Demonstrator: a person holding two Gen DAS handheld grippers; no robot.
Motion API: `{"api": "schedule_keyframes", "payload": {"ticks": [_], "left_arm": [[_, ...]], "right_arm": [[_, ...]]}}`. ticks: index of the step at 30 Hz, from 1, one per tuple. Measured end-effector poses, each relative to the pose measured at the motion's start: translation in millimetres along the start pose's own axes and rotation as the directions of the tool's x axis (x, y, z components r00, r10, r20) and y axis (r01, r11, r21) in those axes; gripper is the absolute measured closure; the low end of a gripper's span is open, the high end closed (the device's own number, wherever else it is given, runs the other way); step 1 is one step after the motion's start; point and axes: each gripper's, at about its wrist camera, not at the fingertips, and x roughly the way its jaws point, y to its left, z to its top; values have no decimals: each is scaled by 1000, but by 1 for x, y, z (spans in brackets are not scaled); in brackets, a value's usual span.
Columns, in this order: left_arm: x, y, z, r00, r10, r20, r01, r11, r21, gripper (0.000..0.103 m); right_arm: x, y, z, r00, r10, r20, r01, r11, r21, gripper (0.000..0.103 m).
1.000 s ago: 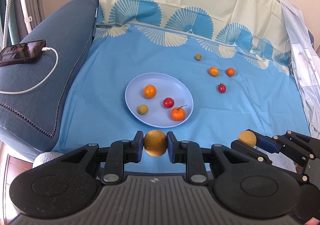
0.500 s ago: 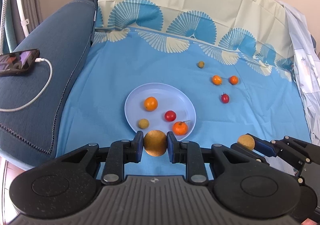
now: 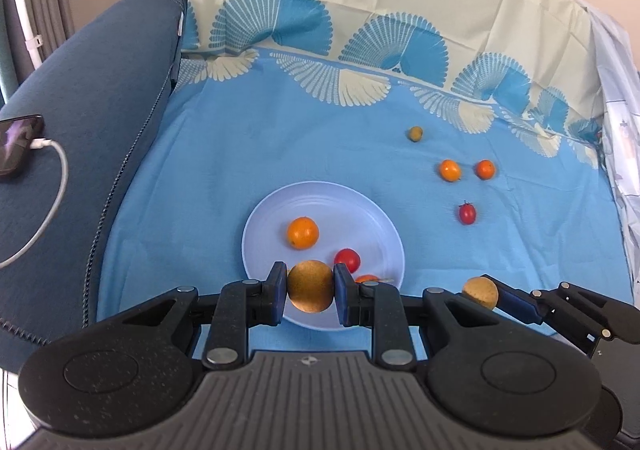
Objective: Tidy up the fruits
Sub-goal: 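Carry the longan with the left tool while the right tool carries its longan over the plate, then open both tools to drop the two longans onto the plate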
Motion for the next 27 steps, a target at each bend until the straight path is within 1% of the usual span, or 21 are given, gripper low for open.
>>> {"api": "schedule_keyframes", "payload": {"ticks": [5,10,20,25,26,27], "left_arm": [[32,0,15,999,12,-31,-12,1000,1,76],[72,2,25,997,27,-78,-26,1000,5,76],[135,15,29,984,64,-164,-64,998,5,76],[153,18,29,979,77,-187,-75,997,18,76],[156,18,29,979,84,-187,-80,996,26,71],[158,18,30,978,87,-190,-81,996,35,46]], "right_arm": [[32,-13,5,1000,-5,-29,6,999,32,78],[68,-25,9,998,-12,-53,14,999,42,78],[133,-33,4,990,-19,-139,22,1000,18,78],[157,-32,-1,984,-14,-178,16,1000,7,78],[161,-32,-2,983,-12,-182,13,1000,3,78],[165,-32,-2,982,-9,-189,9,1000,0,78]]}}
